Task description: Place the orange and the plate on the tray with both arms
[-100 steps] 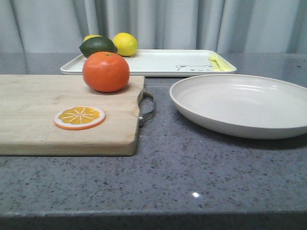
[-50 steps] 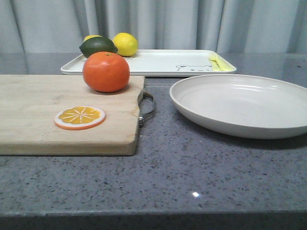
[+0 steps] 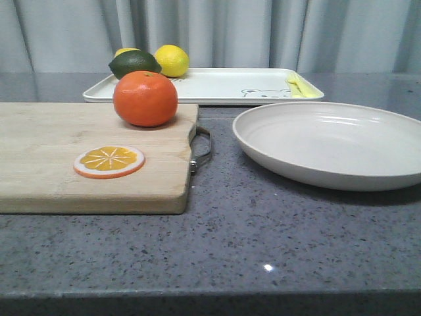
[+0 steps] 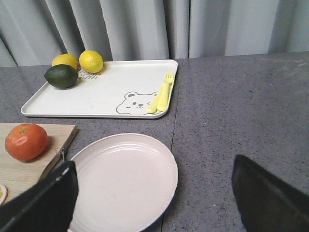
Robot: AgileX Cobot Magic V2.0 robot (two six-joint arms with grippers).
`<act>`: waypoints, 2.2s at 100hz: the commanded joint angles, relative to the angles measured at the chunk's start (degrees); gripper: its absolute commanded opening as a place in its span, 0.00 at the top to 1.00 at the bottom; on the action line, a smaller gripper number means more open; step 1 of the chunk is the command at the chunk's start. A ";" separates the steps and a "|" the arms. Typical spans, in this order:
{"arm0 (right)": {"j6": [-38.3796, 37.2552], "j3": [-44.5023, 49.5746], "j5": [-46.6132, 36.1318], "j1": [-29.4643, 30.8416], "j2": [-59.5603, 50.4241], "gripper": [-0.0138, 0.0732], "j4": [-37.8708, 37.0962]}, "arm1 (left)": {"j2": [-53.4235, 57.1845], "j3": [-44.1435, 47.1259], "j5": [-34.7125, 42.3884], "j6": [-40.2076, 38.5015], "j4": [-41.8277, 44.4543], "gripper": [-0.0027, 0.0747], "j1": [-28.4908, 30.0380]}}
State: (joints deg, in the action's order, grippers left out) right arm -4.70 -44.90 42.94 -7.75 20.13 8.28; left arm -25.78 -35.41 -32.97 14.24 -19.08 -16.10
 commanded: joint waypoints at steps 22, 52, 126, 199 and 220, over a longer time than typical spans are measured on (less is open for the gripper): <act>0.12 -1.73 -4.76 -0.18 1.09 0.10 0.25 | -7.58 -2.14 7.92 17.61 -15.74 0.19 -0.55; 0.12 -1.09 -4.34 -0.18 1.09 0.10 0.25 | -24.28 -9.71 8.39 30.27 -27.88 0.19 -0.55; 0.12 -1.09 -4.34 -0.18 1.09 0.10 0.25 | -55.88 -25.45 17.23 35.99 -28.60 0.19 -12.58; 0.12 -1.09 -4.34 -0.18 1.09 0.10 0.25 | -63.47 -26.41 18.22 35.99 -28.50 0.35 -12.58; 0.12 -1.09 -4.34 -0.18 1.09 0.10 0.25 | -63.47 -26.41 18.22 35.89 -28.50 0.64 -12.58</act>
State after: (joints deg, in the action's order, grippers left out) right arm -4.70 -44.80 42.94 -7.75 20.13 8.28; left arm -91.33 -59.96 -17.01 50.17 -46.19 -28.12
